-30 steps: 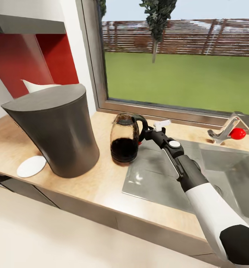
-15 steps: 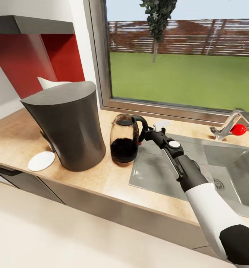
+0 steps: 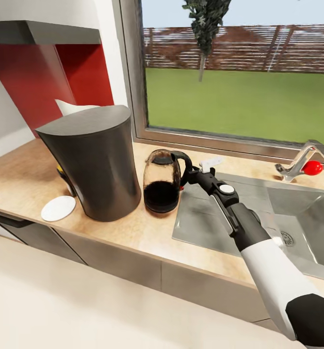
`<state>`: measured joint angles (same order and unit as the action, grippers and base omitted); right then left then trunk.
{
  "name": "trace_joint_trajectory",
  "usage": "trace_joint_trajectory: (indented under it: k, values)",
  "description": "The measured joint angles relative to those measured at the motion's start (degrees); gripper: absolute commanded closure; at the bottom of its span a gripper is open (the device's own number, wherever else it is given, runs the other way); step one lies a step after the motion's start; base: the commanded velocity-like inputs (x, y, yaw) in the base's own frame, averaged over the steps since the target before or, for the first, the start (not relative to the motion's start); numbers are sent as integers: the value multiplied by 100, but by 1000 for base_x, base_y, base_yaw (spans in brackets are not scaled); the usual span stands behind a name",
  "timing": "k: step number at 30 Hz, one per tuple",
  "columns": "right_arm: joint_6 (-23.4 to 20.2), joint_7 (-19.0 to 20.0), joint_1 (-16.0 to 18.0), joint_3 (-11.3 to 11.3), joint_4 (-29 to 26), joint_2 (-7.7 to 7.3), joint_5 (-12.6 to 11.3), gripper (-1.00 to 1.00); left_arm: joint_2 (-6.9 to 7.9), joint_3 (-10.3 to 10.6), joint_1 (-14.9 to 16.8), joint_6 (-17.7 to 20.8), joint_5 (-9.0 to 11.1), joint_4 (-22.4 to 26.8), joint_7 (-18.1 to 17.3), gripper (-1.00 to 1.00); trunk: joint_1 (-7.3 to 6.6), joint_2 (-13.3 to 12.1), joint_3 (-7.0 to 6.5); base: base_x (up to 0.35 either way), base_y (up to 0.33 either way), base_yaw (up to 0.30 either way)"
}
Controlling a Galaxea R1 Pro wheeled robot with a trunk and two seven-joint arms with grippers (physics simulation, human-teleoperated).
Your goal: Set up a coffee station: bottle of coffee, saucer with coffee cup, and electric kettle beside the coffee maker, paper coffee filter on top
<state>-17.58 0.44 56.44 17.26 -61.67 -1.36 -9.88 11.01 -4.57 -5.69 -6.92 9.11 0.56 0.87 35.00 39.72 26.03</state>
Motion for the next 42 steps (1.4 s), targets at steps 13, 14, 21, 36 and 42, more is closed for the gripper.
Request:
trace_joint_trajectory:
  k: [13,14,21,36,42]
  values:
    - [8,0,-53,0,-12,0,0,100,8,-1,0,1,0,0,0,-100,0,0,0,0,36,0]
    - [8,0,-59,0,-16,0,-1,100,8,-1,0,2,0,0,0,-100,0,0,0,0,12,0]
    - [9,0,-67,0,-20,0,1,-100,7,5,0,1,0,0,0,-100,0,0,0,0,3,0]
    - [4,22,-67,-3,-30,1,-19,-100,16,5,0,-6,0,0,0,-100,1,0,0,-19,0,0]
    - [1,22,-66,-4,-30,1,-11,-100,6,-2,0,3,5,0,213,-100,0,1,0,-125,0,0]
